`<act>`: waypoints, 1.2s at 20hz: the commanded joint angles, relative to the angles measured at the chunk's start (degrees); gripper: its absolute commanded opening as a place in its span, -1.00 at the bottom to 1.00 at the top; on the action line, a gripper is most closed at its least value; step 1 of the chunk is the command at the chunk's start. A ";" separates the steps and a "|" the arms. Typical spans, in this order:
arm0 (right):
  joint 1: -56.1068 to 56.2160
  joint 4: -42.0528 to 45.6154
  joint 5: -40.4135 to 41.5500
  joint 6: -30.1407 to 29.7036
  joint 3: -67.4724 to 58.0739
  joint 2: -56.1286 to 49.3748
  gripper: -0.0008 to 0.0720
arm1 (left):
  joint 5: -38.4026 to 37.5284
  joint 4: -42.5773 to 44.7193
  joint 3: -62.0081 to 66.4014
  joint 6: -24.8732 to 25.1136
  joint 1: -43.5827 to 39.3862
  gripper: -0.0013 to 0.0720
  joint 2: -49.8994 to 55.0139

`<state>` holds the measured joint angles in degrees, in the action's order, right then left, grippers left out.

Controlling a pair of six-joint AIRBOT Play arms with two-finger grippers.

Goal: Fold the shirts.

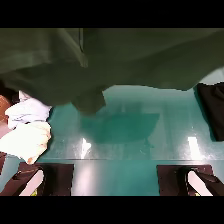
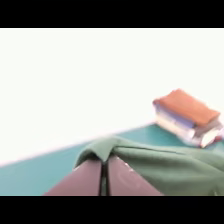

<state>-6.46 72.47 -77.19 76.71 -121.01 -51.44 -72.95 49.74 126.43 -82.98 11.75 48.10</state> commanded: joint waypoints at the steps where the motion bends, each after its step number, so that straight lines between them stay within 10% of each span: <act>1: 0.04 4.13 -5.33 1.90 -5.49 -3.19 -0.94 | 1.99 -1.14 2.47 -1.07 0.02 -0.90 0.42; 11: 0.61 4.02 -14.49 1.64 20.76 -26.49 -0.94 | 0.79 -1.01 -44.72 4.09 -4.37 -0.90 15.85; 17: 2.12 3.96 -10.82 1.66 17.73 -45.13 -0.94 | 19.04 1.25 -43.08 4.68 -11.74 -0.90 40.94; 24: 2.19 4.20 -7.91 1.66 5.38 -53.66 -0.94 | 19.21 1.75 -32.06 4.26 -11.17 -0.90 49.13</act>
<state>-4.34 76.42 -85.86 78.37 -112.42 -102.65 -53.56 50.96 91.37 -78.91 0.38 94.91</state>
